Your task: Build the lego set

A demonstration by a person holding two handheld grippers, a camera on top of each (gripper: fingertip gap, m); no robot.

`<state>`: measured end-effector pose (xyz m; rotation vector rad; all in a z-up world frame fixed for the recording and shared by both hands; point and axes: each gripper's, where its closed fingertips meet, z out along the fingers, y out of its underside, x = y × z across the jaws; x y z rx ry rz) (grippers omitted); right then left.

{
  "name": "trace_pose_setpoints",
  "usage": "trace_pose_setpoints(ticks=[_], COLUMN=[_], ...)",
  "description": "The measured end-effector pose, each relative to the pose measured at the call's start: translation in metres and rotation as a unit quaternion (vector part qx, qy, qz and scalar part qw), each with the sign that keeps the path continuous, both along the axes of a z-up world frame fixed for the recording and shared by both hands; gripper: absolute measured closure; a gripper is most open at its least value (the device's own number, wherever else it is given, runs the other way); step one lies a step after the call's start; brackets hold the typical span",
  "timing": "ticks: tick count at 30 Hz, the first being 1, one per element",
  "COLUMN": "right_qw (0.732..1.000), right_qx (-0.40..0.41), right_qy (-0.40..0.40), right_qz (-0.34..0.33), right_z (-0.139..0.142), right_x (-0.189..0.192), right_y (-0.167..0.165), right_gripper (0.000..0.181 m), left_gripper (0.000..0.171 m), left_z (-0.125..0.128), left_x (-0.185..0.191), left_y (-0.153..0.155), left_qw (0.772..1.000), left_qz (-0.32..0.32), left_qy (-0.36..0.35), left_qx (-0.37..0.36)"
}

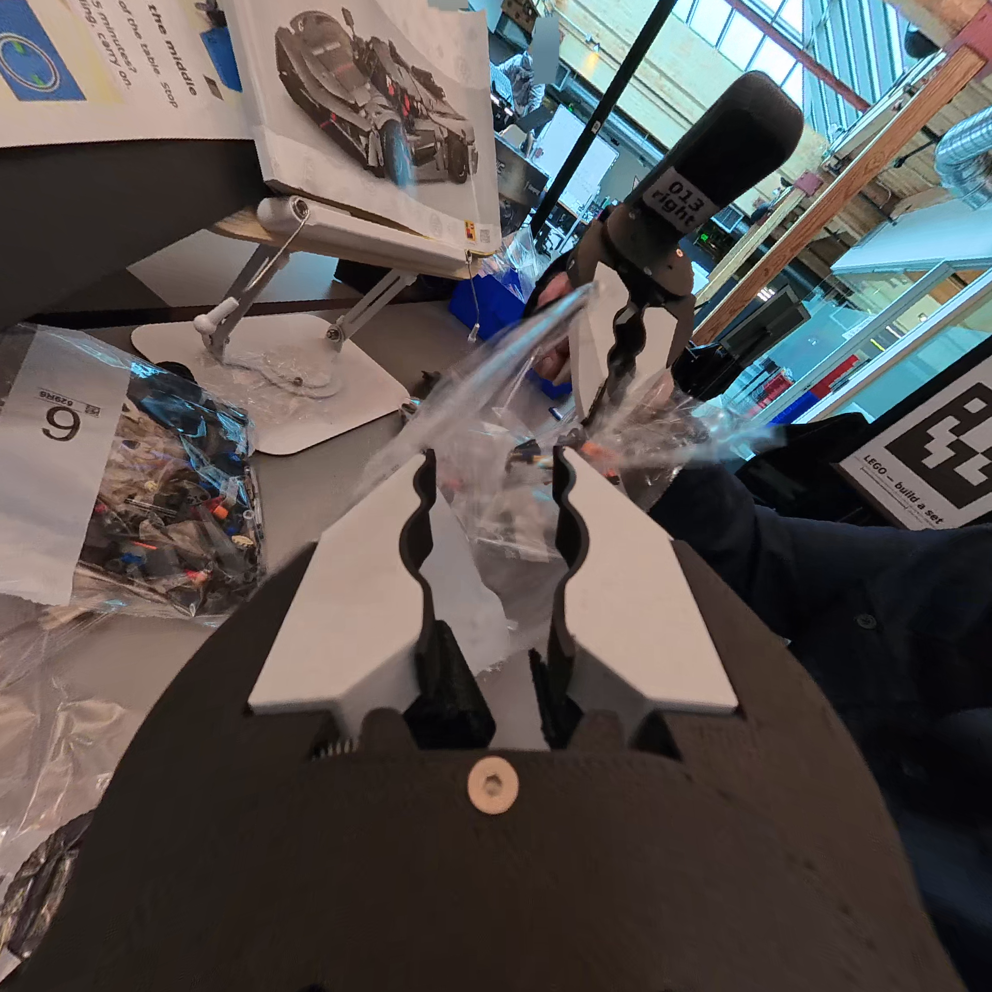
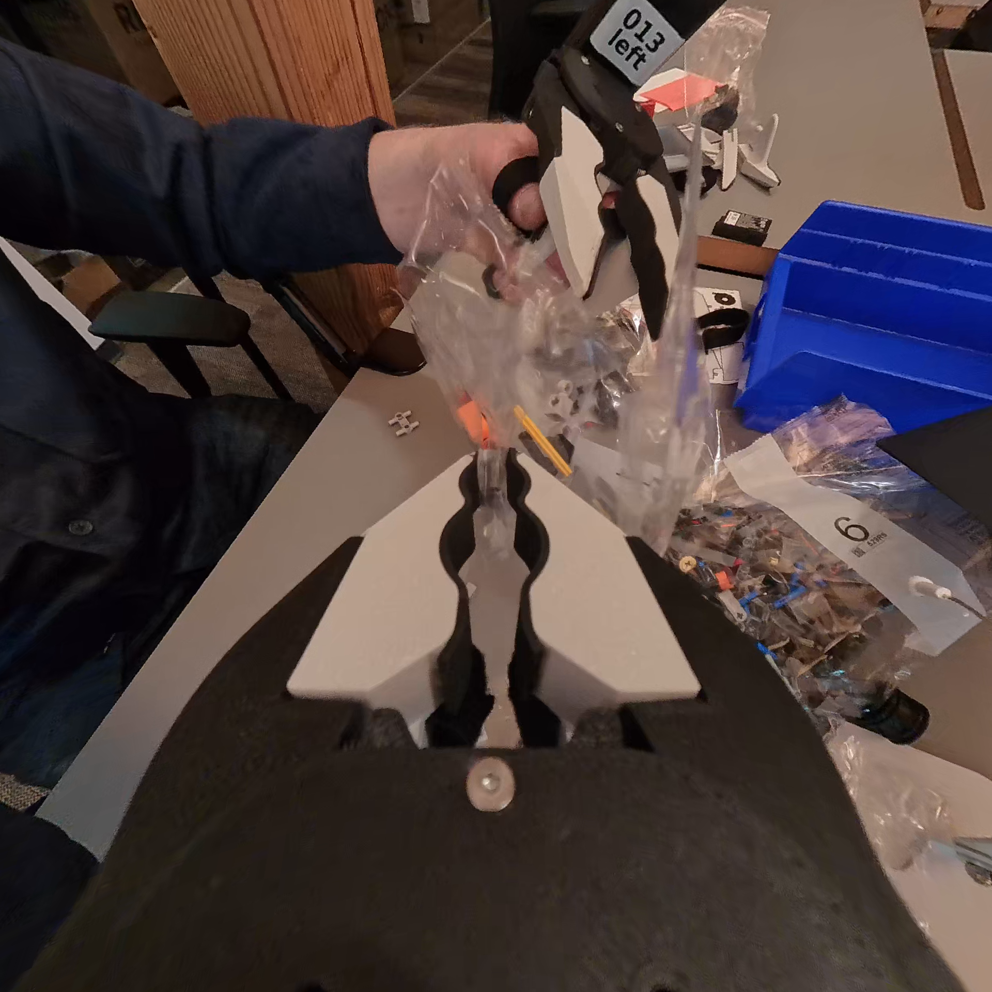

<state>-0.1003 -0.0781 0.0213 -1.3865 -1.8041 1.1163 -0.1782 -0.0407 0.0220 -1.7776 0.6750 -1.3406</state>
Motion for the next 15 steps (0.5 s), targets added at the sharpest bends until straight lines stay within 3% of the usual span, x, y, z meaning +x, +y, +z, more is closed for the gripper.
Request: trace_pose_setpoints(ticks=[10,15], right_qw=[1.0,0.999], right_qx=[0.013,0.026], right_qy=[-0.024,-0.025], right_qz=[-0.015,-0.033], right_z=[-0.008,-0.008], right_x=[0.006,0.005], right_y=[0.005,0.009], right_gripper=[0.175,0.175], left_gripper=[0.126,0.156], left_z=[-0.006,-0.021], left_x=[0.02,0.029], left_y=[-0.002,-0.007], left_qw=[0.999,0.994], left_qz=[-0.032,-0.055], left_qy=[0.034,0.089], left_qx=[-0.014,-0.02])
